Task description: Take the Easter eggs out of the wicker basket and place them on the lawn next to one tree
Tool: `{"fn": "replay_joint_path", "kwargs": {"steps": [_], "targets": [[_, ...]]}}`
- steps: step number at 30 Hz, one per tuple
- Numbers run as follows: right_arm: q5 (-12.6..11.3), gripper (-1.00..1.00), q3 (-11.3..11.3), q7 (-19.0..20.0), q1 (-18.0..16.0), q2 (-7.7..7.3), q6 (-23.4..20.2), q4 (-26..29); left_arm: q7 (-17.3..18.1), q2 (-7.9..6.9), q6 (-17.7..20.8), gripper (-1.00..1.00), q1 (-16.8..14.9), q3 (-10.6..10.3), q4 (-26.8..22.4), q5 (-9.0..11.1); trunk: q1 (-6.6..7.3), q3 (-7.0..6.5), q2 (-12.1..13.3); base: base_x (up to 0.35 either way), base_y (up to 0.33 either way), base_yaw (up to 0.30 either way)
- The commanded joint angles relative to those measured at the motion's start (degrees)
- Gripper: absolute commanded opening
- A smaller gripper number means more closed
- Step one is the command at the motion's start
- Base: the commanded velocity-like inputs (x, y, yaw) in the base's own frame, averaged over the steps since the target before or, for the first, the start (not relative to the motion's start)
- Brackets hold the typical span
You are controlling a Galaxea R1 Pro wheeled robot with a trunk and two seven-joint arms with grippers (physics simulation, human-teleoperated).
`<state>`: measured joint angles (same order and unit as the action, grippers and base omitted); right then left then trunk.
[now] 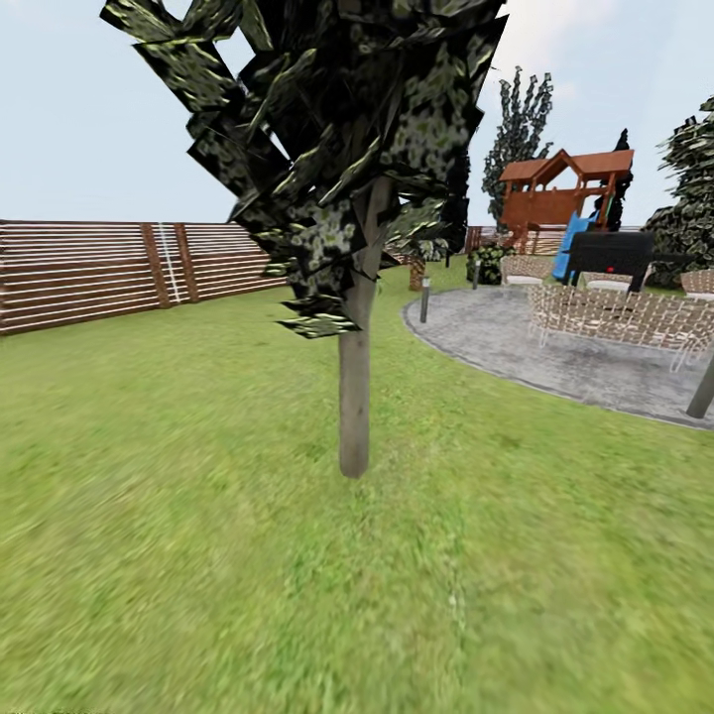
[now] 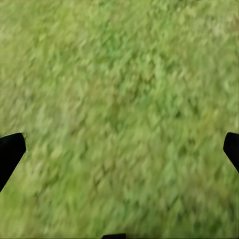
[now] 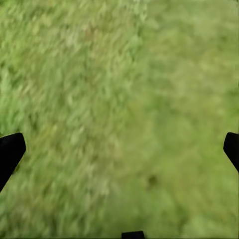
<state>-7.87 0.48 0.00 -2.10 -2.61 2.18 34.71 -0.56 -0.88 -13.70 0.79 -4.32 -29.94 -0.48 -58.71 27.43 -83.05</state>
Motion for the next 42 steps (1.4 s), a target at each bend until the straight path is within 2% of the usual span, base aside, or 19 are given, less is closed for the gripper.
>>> {"fn": "replay_joint_path", "kwargs": {"steps": [1,13,31,42], "targets": [[-0.56,1.00,0.05,-0.04,-0.01,-0.02,0.19,0.01,-0.06,-0.07,-0.10,1.00,0.00,-0.21,-0.04,-0.05,-0.01,0.05,-0.03,0.172,0.263,0.212],[-0.53,1.00,0.05,-0.08,-0.01,-0.03,0.19,-0.03,-0.15,-0.23,-0.07,1.00,0.00,-0.19,-0.03,-0.03,-0.01,0.05,-0.03,0.265,0.179,0.272],[-0.53,1.00,0.05,-0.08,-0.01,-0.03,0.19,-0.08,-0.15,0.08,-0.04,1.00,0.00,-0.16,-0.03,0.20,-0.01,0.05,-0.03,0.329,0.027,0.281],[-0.54,1.00,0.03,-0.08,-0.01,-0.09,0.19,0.00,-0.22,0.17,-0.01,1.00,0.00,-0.16,-0.03,0.26,-0.01,0.05,-0.03,0.313,0.149,0.281]]}}
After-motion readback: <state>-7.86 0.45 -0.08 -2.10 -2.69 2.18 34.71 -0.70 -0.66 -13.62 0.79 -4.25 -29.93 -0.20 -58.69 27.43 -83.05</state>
